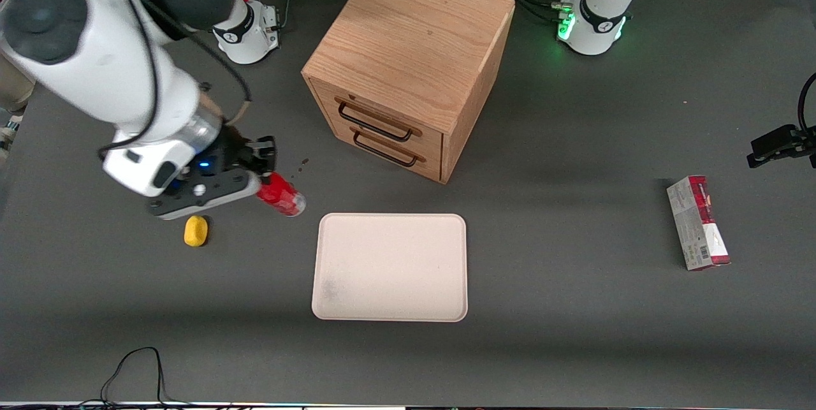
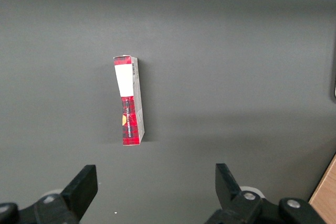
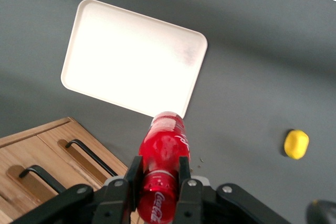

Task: Place coke bottle on tray
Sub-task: 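Lift the bottle upright with the right gripper, then carry the upright bottle over the white tray and lower it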

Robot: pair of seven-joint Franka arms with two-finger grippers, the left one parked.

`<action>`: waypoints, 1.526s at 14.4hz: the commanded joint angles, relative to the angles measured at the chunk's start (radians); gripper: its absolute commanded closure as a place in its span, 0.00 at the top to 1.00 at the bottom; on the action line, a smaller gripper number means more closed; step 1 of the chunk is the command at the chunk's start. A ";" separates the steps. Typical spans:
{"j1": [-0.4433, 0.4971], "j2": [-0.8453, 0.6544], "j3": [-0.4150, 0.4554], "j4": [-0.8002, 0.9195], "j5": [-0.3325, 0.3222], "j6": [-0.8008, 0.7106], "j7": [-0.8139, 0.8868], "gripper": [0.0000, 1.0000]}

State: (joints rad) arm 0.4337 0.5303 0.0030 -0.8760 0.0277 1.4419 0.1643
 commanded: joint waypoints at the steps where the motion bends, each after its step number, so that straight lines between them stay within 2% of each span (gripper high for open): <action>1: 0.000 0.048 0.000 0.041 -0.012 0.029 0.014 0.00; 5: 0.013 0.146 -0.002 0.043 -0.071 0.121 0.014 0.00; 14: 0.002 0.372 -0.009 0.041 -0.072 0.422 0.015 0.00; 22: -0.007 0.439 -0.009 0.037 -0.074 0.500 0.011 0.00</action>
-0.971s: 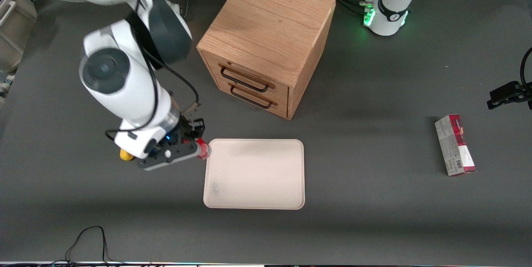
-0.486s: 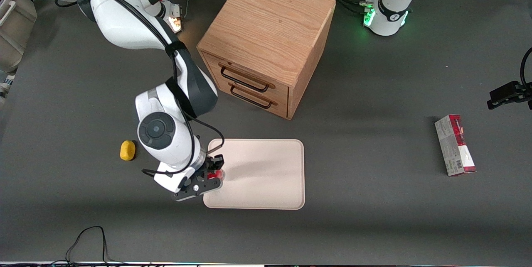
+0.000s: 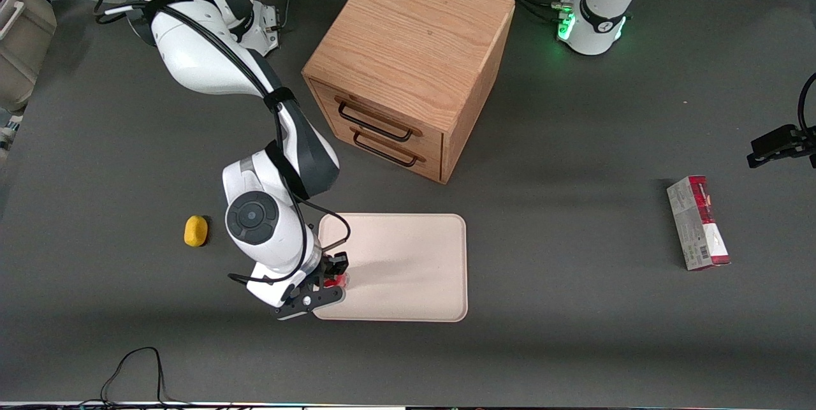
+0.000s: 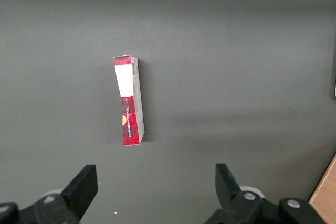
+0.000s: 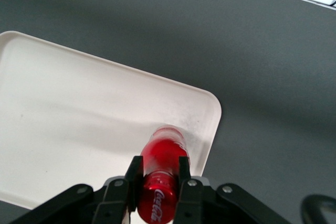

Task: Place coke bottle on tray
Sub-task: 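Carry the upright bottle over the white tray and lower it, then open the right gripper to release the bottle on the tray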

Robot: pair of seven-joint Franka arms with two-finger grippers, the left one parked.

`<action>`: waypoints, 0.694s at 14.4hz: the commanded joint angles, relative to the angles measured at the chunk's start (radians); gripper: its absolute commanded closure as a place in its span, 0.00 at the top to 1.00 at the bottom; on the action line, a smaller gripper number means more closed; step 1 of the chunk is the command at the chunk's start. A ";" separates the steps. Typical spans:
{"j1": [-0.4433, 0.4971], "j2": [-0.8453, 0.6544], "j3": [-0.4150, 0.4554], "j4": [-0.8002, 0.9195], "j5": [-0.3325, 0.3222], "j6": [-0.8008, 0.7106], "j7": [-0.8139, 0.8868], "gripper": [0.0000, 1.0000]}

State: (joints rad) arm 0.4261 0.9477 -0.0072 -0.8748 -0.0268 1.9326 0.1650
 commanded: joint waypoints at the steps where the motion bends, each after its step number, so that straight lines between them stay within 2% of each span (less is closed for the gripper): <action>1: 0.000 0.023 0.001 0.034 -0.018 0.009 0.013 0.00; 3: 0.002 0.023 0.001 0.030 -0.019 0.009 0.013 0.00; 4: 0.002 0.022 0.001 0.027 -0.021 0.009 0.017 0.39; 5: 0.002 0.017 0.001 0.025 -0.022 0.009 0.030 0.97; 6: 0.002 0.008 0.001 0.025 -0.021 0.003 0.042 1.00; 8: 0.005 -0.029 0.001 0.023 -0.019 -0.033 0.063 1.00; 10: 0.008 -0.090 0.001 0.023 -0.021 -0.148 0.073 1.00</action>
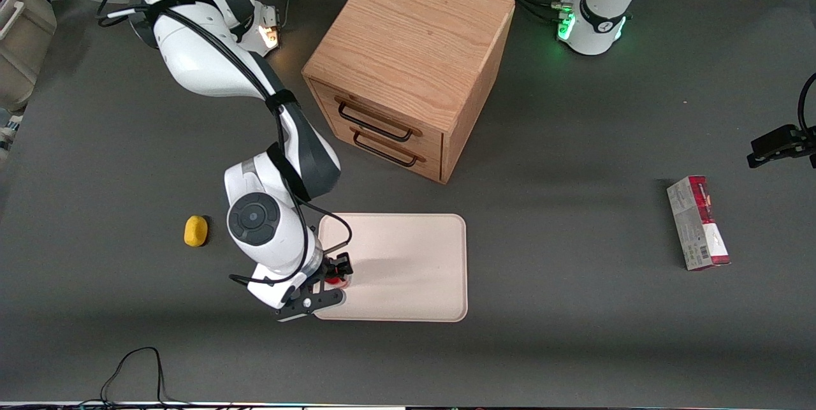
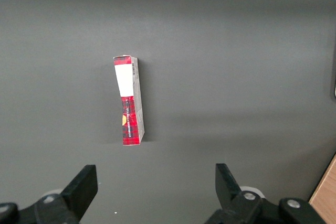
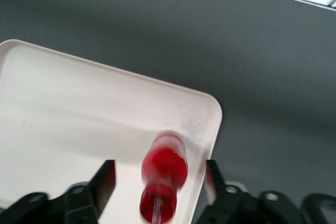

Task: Place coke bottle on tray

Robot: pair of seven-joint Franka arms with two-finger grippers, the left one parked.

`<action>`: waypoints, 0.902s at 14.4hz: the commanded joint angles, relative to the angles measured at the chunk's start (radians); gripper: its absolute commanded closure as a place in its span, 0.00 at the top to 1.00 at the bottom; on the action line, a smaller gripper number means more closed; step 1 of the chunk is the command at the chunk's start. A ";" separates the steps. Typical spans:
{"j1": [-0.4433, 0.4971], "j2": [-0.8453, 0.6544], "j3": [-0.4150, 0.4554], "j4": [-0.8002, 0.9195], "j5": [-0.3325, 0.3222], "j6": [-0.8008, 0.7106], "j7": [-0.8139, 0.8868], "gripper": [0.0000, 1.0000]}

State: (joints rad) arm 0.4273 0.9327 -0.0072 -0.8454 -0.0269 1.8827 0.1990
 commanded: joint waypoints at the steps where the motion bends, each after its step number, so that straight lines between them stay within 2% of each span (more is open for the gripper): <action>1: 0.004 -0.107 0.001 -0.006 -0.019 -0.149 0.039 1.00; 8: -0.009 -0.346 -0.008 -0.014 -0.018 -0.574 0.039 1.00; 10: -0.019 -0.435 -0.034 -0.084 -0.015 -0.612 0.030 1.00; 13: -0.077 -0.584 -0.047 -0.287 -0.004 -0.593 0.025 1.00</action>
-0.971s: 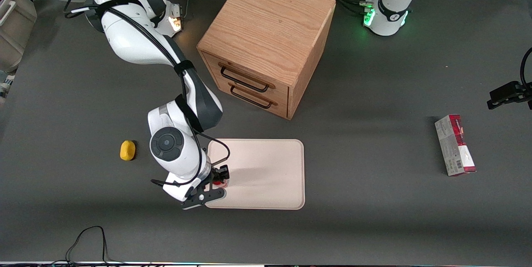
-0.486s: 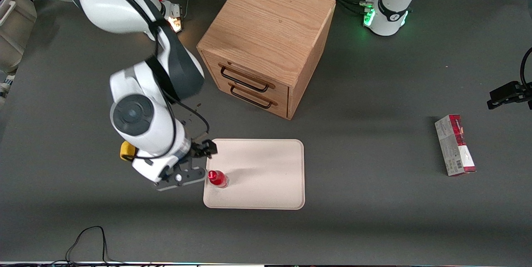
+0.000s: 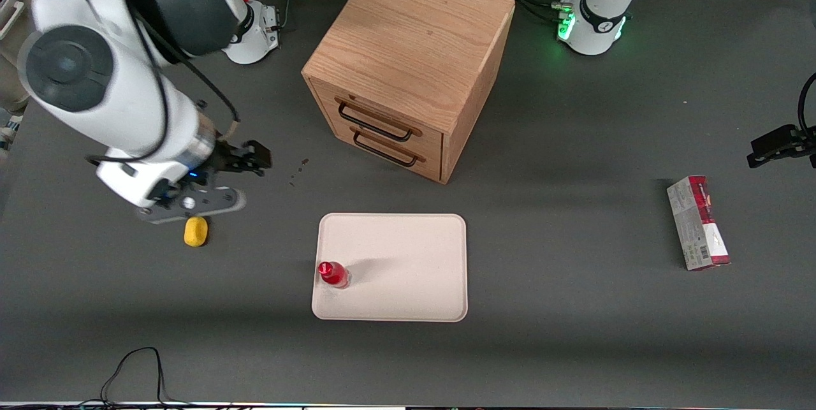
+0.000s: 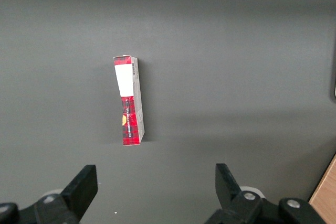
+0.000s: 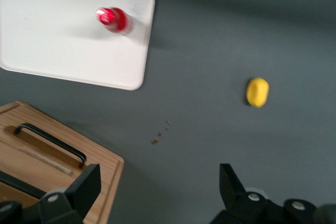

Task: Place coke bottle on tray

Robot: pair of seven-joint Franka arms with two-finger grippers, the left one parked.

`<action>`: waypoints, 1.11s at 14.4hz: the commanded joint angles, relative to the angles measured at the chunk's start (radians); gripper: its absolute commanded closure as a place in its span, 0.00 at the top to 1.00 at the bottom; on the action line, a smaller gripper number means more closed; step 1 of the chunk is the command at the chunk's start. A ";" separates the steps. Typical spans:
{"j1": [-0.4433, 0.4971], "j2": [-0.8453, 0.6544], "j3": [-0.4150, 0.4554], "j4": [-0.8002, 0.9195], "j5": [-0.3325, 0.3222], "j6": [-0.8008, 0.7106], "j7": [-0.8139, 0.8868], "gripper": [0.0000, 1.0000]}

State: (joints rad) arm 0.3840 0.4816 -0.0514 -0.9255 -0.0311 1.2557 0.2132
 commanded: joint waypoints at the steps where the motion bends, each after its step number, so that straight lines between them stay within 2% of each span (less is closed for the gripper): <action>1: -0.054 -0.188 -0.004 -0.279 0.005 0.068 0.011 1.00; 4: -0.123 -0.342 -0.007 -0.522 0.013 0.204 0.011 1.00; 9: -0.192 -0.455 -0.027 -0.702 0.011 0.362 -0.050 1.00; 12: -0.264 -0.475 -0.031 -0.720 0.011 0.376 -0.074 1.00; 16: -0.277 -0.475 -0.073 -0.693 0.007 0.357 -0.126 1.00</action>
State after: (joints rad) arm 0.1083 0.0312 -0.1082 -1.6092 -0.0291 1.6061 0.1266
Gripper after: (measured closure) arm 0.000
